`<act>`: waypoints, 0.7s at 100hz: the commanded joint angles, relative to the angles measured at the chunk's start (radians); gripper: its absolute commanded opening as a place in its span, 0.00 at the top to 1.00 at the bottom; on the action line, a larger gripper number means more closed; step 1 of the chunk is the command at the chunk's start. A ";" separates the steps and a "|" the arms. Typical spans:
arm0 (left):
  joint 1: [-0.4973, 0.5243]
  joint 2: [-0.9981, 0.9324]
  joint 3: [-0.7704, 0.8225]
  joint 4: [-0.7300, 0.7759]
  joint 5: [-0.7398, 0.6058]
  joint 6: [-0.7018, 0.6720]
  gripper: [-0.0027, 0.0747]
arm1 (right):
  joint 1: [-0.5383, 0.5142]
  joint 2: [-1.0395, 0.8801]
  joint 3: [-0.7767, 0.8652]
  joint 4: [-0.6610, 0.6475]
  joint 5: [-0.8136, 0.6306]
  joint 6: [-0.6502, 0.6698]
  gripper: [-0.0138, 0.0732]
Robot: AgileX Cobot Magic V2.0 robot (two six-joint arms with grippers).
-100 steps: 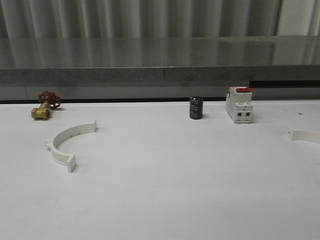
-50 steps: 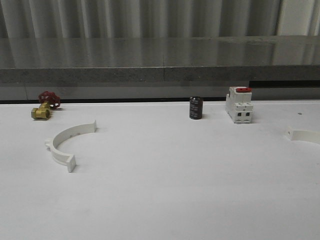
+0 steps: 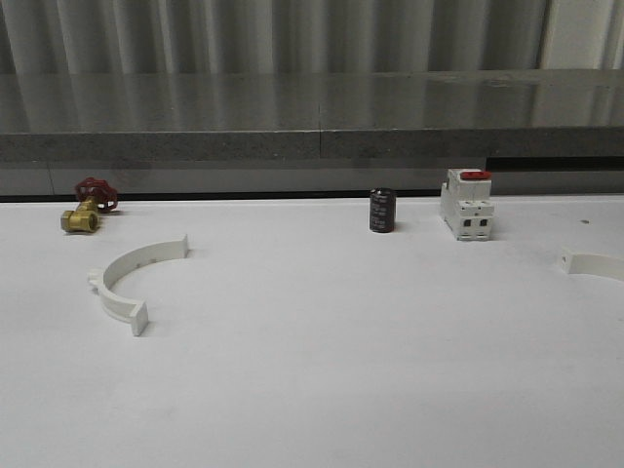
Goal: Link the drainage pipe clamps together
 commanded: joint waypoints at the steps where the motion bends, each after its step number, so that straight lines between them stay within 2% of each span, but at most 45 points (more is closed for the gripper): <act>1: -0.008 0.008 -0.026 0.004 -0.068 -0.012 0.99 | 0.000 0.091 -0.077 -0.003 -0.013 -0.005 0.38; 8: -0.008 0.008 -0.026 0.004 -0.068 -0.012 0.99 | 0.000 0.157 -0.114 -0.003 -0.001 -0.005 0.24; 13: -0.008 0.008 -0.026 0.004 -0.068 -0.012 0.99 | 0.000 0.201 -0.134 -0.003 0.003 -0.005 0.22; 29: -0.008 0.008 -0.026 0.004 -0.068 -0.012 0.99 | -0.013 0.347 -0.215 -0.001 0.010 -0.005 0.22; 53: -0.008 0.008 -0.026 0.004 -0.068 -0.012 0.99 | -0.114 0.558 -0.339 0.018 0.035 -0.005 0.22; 70: -0.008 0.008 -0.026 0.004 -0.068 -0.012 0.99 | -0.140 0.705 -0.417 0.020 0.044 -0.011 0.22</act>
